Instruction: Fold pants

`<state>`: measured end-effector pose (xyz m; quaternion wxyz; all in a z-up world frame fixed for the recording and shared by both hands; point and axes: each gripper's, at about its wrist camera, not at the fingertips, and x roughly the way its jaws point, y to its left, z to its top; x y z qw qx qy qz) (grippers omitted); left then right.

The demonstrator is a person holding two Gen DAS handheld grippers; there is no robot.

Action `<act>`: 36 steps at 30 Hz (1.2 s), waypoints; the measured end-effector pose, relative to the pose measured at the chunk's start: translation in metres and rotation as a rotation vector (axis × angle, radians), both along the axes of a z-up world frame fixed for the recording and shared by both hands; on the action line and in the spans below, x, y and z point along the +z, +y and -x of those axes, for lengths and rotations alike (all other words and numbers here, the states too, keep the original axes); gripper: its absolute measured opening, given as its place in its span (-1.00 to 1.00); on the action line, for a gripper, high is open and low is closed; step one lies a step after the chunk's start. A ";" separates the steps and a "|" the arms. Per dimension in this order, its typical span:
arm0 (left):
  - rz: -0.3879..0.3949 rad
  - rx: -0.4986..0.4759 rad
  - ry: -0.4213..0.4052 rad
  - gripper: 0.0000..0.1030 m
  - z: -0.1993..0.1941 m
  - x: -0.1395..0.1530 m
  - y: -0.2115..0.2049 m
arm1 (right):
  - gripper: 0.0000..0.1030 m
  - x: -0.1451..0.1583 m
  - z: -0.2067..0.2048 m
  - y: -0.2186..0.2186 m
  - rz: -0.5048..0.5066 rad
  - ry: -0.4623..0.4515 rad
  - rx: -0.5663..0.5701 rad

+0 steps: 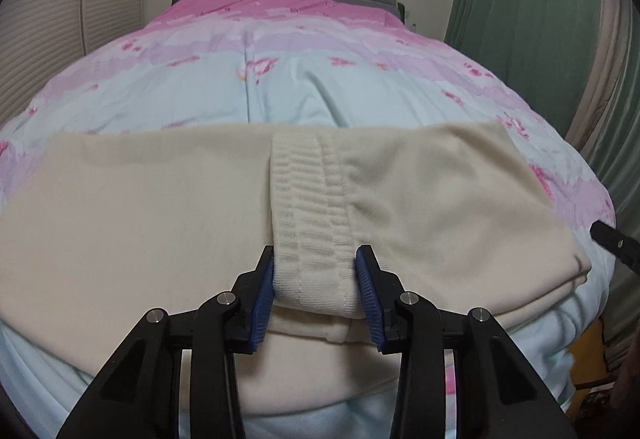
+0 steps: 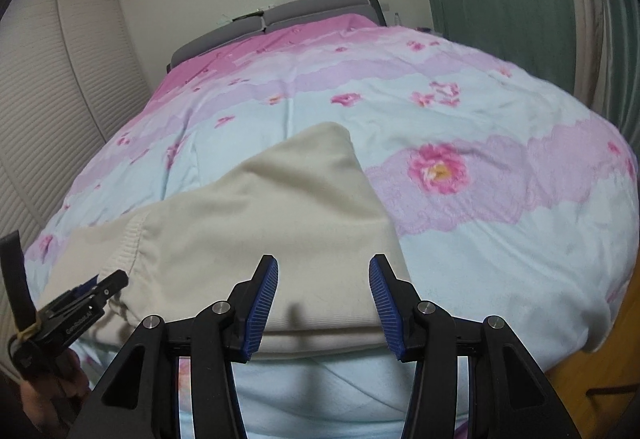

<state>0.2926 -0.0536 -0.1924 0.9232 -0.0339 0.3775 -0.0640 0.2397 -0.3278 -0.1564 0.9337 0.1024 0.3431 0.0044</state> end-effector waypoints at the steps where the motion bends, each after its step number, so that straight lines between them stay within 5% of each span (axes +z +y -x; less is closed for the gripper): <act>1: -0.004 0.001 0.003 -0.25 0.002 -0.003 0.001 | -0.07 -0.001 -0.001 -0.001 -0.001 0.003 0.000; 9: -0.033 0.009 -0.007 -0.27 0.014 -0.013 0.001 | -0.07 -0.003 -0.003 -0.004 0.028 0.002 -0.001; 19: -0.046 0.002 -0.101 -0.34 0.023 0.037 -0.005 | -0.05 0.004 -0.021 -0.021 0.056 0.033 -0.001; 24: -0.015 -0.031 -0.153 -0.28 0.010 0.061 -0.024 | 0.18 0.022 -0.064 -0.017 0.093 0.026 0.068; 30: 0.044 -0.089 -0.094 -0.25 -0.018 0.040 -0.047 | 0.18 0.018 -0.139 -0.003 0.138 0.077 0.175; 36: 0.042 -0.052 0.031 -0.29 -0.033 0.000 -0.036 | 0.17 -0.016 -0.197 -0.003 0.140 0.245 0.212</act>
